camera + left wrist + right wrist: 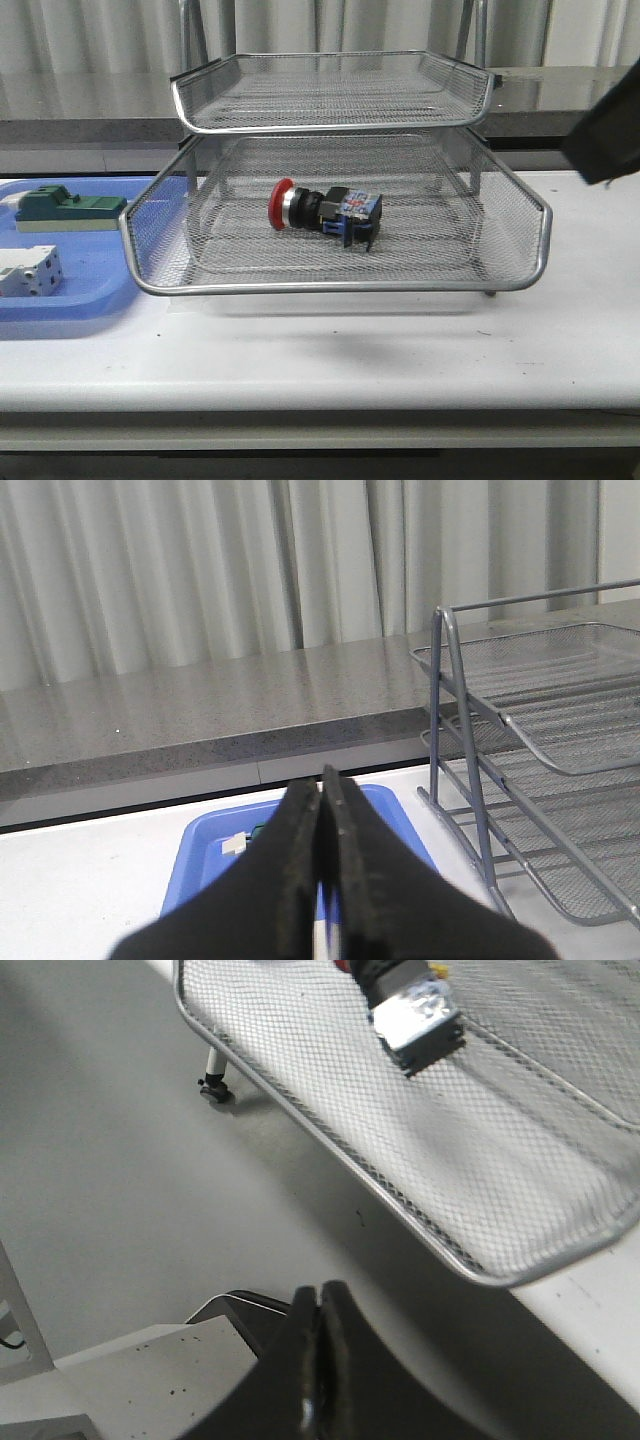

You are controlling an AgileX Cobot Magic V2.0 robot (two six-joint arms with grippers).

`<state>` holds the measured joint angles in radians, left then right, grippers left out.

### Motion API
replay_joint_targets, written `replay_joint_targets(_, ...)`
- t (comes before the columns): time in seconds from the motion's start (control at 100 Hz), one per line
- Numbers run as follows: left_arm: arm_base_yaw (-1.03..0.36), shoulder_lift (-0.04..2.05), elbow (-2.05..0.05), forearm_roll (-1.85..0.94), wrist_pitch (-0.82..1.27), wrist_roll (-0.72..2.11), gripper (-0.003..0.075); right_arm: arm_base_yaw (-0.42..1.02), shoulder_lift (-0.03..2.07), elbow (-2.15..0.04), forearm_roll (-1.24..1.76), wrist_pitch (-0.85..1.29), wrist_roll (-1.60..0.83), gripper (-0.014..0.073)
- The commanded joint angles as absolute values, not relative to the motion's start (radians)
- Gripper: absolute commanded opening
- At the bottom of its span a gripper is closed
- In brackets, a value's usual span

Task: Place button on rack with both arms
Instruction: 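Push the middle wire tray back into the rack with the right gripper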

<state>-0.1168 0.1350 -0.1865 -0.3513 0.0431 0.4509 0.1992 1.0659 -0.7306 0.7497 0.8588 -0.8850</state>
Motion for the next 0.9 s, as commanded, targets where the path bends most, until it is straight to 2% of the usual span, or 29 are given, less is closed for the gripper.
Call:
replay_joint_targets(0.0, -0.116, 0.144, -0.213, -0.364, -0.036, 0.438, -0.002, 0.273, 1.098, -0.763, 0.795, 0.777, -0.919, -0.0065)
replay_joint_targets(0.19, -0.116, 0.144, -0.213, -0.364, -0.036, 0.438, -0.002, 0.445, 1.224, -0.763, 0.699, 0.662, -0.936, -0.0065)
replay_joint_targets(0.38, -0.116, 0.144, -0.213, -0.364, -0.036, 0.438, -0.002, 0.541, 1.345, -0.763, 0.622, 0.559, -0.936, -0.0065)
replay_joint_targets(0.89, -0.116, 0.144, -0.213, -0.364, -0.036, 0.438, -0.002, 0.569, 1.571, -0.922, 0.514, 0.49, -0.936, -0.0065)
